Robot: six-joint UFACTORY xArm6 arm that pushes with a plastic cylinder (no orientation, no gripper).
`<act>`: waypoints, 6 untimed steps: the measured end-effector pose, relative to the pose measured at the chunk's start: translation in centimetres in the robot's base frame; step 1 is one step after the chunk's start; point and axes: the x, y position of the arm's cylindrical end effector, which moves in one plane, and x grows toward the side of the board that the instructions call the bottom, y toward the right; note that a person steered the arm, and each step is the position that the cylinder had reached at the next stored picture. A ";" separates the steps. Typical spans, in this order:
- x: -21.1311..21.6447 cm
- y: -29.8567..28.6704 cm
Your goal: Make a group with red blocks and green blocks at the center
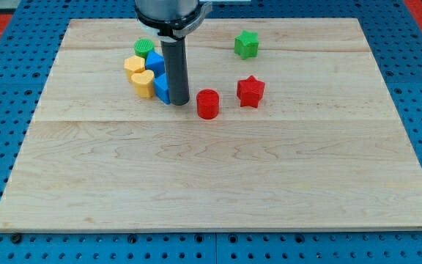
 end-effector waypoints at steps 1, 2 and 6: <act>-1.8 -2.6; -2.4 0.6; -14.5 -10.3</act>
